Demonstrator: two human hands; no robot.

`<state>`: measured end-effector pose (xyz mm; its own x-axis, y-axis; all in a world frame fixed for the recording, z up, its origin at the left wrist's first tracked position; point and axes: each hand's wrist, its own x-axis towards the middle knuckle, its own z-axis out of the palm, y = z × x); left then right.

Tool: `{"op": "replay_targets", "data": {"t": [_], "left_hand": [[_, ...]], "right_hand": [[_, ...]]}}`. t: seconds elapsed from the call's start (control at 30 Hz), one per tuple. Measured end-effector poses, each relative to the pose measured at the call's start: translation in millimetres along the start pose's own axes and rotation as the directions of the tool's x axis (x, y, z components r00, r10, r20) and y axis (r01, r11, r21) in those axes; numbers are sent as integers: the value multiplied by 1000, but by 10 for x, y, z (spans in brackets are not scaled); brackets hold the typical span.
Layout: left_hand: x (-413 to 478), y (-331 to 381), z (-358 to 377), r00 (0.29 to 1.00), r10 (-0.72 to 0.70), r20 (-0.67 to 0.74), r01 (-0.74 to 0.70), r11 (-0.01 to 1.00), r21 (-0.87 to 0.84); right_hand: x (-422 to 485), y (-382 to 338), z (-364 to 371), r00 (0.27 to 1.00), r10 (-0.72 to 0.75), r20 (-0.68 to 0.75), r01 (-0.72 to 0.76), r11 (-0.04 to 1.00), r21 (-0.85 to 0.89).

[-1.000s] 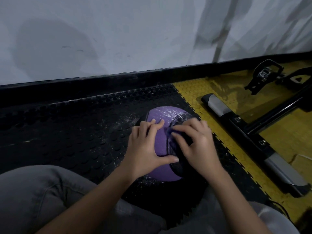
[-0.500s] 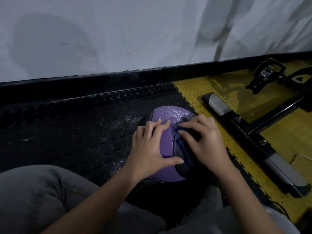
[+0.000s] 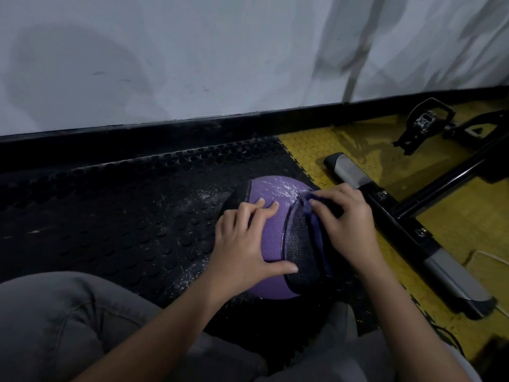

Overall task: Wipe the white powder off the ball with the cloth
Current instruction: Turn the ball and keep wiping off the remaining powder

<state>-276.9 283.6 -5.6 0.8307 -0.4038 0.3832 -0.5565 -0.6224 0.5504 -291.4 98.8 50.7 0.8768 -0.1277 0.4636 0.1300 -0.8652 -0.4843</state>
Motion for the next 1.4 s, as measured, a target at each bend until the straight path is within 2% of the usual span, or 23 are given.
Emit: {"op": "replay_targets", "data": {"t": [0.07,0.1,0.2,0.33,0.4,0.5,0.6,0.67,0.73,0.8,0.93,1.07,1.13,1.23,1.27,1.33,1.4], "left_hand": [[20,17,14,1000,7,-3,-7,1000,1],[35,27,21,1000,7,-3,-7,1000,2],[47,33,34,1000,15,-1,-15,1000,3],[16,-6,5,998,48,29,-48,999,0],[15,-12,-4,997,66,32,-66,998,5],[51,7,6,996,82,32,-82,997,8],[88,11,-11,994,73,82,-67,995,-73],[65,45,-34,995,28,95,-9,982,-189],[19,120,-18,998,-39,42,50,953,-299],[-27,209,41,994,-110,-29,95,940,-327],[-118,215,126,972,-182,-147,147,963,-225],[-150,-2,64,966,-166,-197,122,968,-218],[-115,-77,27,963,-156,-220,102,965,-240],[-77,-105,13,963,-131,-237,72,967,-243],[-73,-102,19,965,-119,-234,63,971,-231],[-76,-80,39,967,-106,-230,56,975,-216],[-90,-63,61,966,-100,-238,52,978,-203]], "right_hand": [[46,75,-20,994,106,-1,-106,993,48],[16,55,-13,995,102,-11,-101,994,42],[-194,-126,17,1000,-14,-25,15,999,29],[-288,-207,-25,989,-140,41,140,990,16],[-163,-53,-58,997,-72,19,72,997,3],[-15,142,-82,989,148,-25,-146,987,67],[-73,121,-39,977,209,-49,-205,976,68],[-153,62,-20,967,241,-79,-235,969,78],[-232,20,-5,961,252,-113,-246,967,69],[-322,-35,7,961,236,-142,-233,972,43],[-511,-161,29,973,130,-192,-125,992,34],[-543,-209,27,994,-58,-96,62,997,39],[-436,-120,18,998,0,-55,4,998,70],[-235,56,-15,971,240,6,-238,959,156],[-210,82,-21,962,273,16,-272,949,159],[-228,30,-9,970,244,-3,-242,964,112],[-304,-115,7,991,126,-41,-124,991,45]]}}
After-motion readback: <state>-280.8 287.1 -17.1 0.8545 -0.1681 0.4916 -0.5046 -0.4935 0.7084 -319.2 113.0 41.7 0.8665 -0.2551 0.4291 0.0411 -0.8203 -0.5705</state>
